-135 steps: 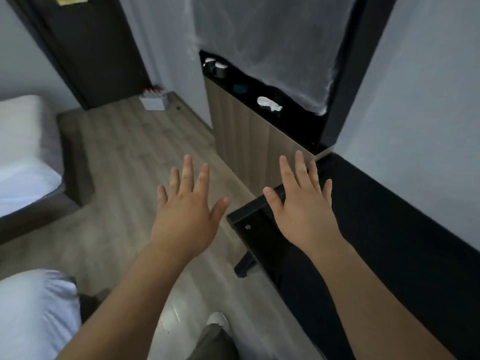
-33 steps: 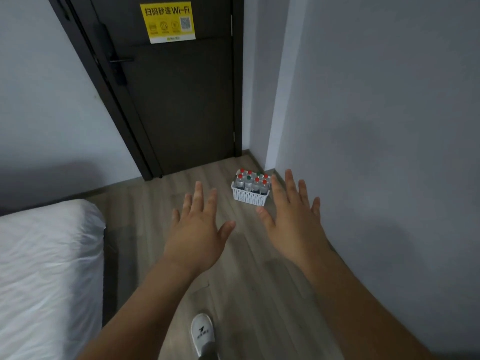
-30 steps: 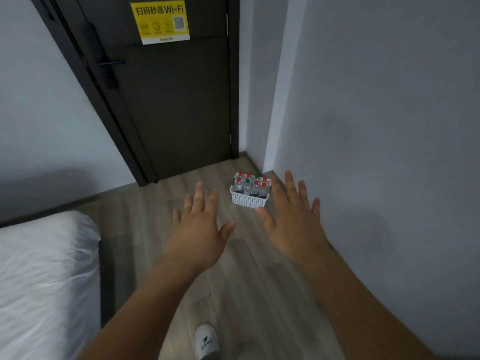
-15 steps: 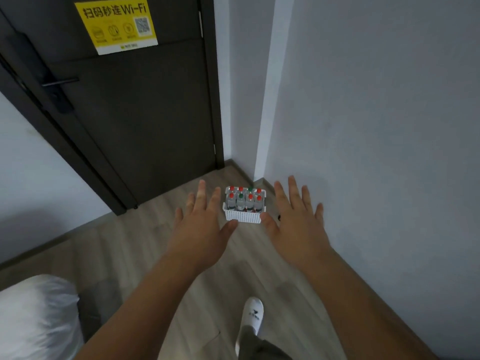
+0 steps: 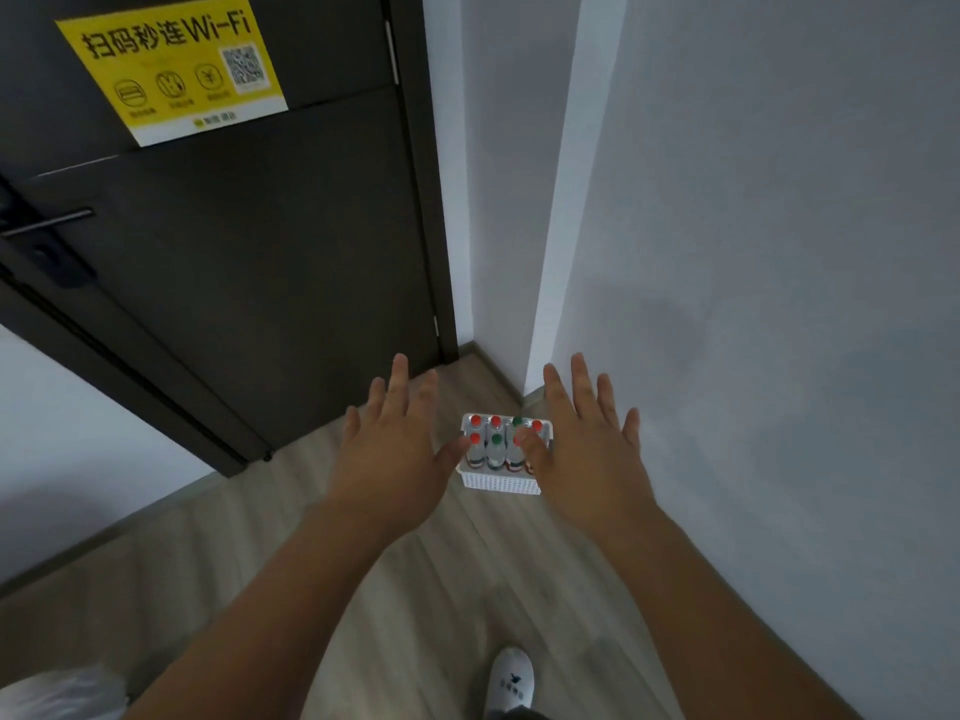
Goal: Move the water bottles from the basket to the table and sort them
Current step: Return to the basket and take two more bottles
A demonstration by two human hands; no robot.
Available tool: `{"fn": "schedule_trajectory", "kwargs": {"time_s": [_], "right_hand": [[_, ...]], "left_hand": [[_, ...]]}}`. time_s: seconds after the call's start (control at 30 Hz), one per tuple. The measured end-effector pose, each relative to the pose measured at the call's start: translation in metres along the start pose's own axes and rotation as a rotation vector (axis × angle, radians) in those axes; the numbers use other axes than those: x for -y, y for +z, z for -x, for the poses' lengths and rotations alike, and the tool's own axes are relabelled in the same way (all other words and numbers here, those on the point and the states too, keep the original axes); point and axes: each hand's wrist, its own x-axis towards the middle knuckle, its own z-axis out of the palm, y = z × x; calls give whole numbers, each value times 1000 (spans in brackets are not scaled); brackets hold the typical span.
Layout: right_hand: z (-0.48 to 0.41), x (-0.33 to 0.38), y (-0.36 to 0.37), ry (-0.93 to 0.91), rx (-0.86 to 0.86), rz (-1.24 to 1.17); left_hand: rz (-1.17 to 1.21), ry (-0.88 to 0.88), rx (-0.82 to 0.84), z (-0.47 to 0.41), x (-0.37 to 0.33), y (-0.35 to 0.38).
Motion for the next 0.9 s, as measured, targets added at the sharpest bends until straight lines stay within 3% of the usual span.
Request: {"fn": "schedule_trajectory", "kwargs": {"time_s": [0.53, 0.9], "right_hand": [[-185, 39, 10, 146, 34, 37], [-272, 42, 89, 206, 118, 0]], "left_hand": [[64, 140, 80, -219, 60, 9], [17, 270, 221, -336, 91, 72]]}}
